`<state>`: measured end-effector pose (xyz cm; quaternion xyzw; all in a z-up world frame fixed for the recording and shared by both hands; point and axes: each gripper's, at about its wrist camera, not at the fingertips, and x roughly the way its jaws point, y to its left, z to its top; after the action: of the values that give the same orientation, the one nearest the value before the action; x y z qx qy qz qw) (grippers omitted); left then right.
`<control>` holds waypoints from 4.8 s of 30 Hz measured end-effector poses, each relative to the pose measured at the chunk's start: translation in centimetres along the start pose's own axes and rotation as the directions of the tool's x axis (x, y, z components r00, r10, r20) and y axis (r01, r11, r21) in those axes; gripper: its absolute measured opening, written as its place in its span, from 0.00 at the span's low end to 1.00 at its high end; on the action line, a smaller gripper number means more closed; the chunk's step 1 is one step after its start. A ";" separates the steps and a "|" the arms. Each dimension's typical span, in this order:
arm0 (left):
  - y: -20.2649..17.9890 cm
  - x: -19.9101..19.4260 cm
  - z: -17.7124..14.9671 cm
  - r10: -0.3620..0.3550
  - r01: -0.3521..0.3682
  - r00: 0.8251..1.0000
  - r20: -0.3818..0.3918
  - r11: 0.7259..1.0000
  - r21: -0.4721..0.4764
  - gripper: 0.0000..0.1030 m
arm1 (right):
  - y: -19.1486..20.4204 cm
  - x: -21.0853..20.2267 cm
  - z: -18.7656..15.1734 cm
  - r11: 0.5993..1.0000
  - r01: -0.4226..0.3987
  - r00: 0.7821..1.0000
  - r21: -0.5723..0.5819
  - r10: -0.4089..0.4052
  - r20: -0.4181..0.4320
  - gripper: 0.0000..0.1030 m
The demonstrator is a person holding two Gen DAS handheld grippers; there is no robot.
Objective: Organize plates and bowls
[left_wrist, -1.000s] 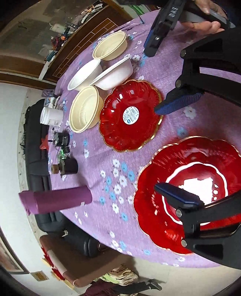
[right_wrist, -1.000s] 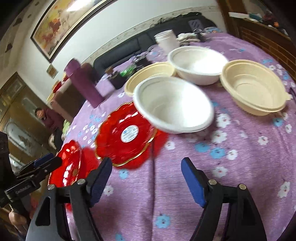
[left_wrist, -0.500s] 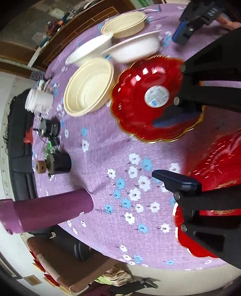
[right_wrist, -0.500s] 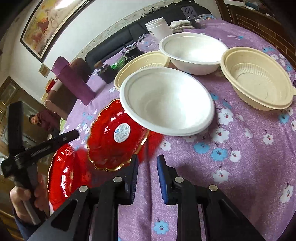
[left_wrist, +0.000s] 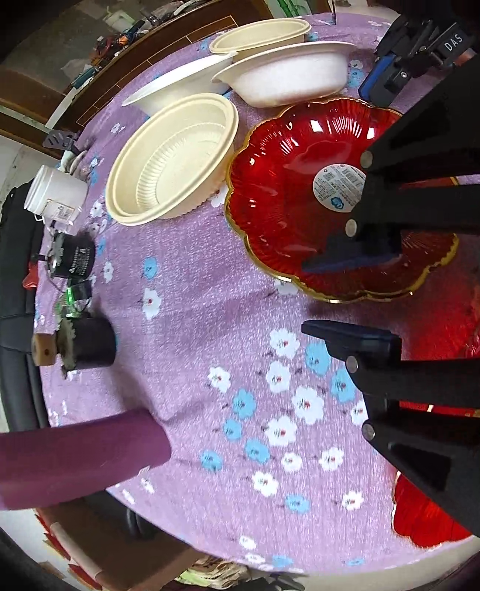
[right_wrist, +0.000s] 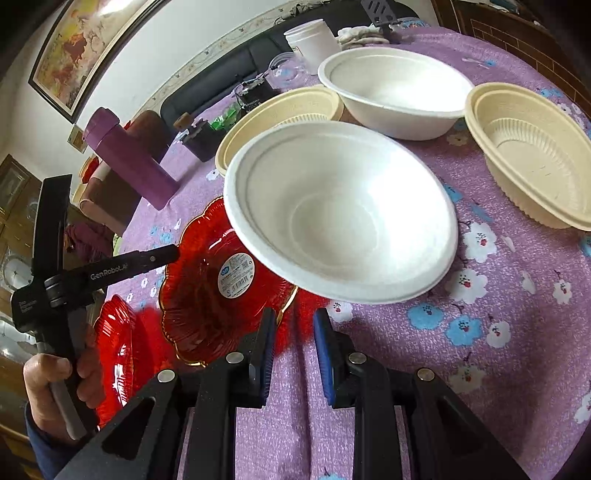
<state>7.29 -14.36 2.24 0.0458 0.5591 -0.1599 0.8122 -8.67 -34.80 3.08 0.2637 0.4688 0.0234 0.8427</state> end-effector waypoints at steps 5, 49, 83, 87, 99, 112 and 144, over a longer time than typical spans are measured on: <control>-0.8 0.0 -0.5 -0.004 0.005 1.000 -0.009 1.000 0.025 0.16 | 0.0 0.4 0.1 1.000 -0.003 1.000 -0.026 0.003 0.010 0.18; -8.3 -5.7 -16.2 0.016 -0.063 0.977 0.213 0.974 0.216 0.28 | -1.8 -5.4 -7.1 0.975 0.119 0.993 -0.185 -0.117 0.019 0.25; -12.0 -4.4 -16.4 0.123 -0.197 0.953 0.276 0.946 0.258 0.26 | -3.1 -5.2 -7.6 0.949 0.216 0.973 -0.228 -0.192 0.126 0.17; -12.6 -4.6 -16.5 0.118 -0.194 0.954 0.276 0.944 0.268 0.26 | -3.8 -6.0 -7.6 0.953 0.214 0.973 -0.215 -0.187 0.136 0.16; -11.4 -7.0 -17.3 0.112 -0.197 0.941 0.321 0.949 0.246 0.26 | -2.2 -7.4 -7.8 0.951 0.203 0.973 -0.234 -0.169 0.158 0.16; -5.7 -11.2 -17.6 0.107 -0.168 0.916 0.386 0.977 0.128 0.26 | 3.9 -7.5 -7.0 0.921 0.198 0.973 -0.336 -0.144 0.179 0.16; 12.5 -10.6 -19.5 0.285 -0.224 0.915 0.287 0.948 -0.226 0.27 | 20.3 6.0 -7.7 0.822 0.049 0.996 -0.567 -0.081 -0.031 0.17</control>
<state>-9.65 4.60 3.48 0.0151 0.4236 -0.0040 0.9057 -7.29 -12.40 4.63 -0.0146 0.4720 0.1398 0.8703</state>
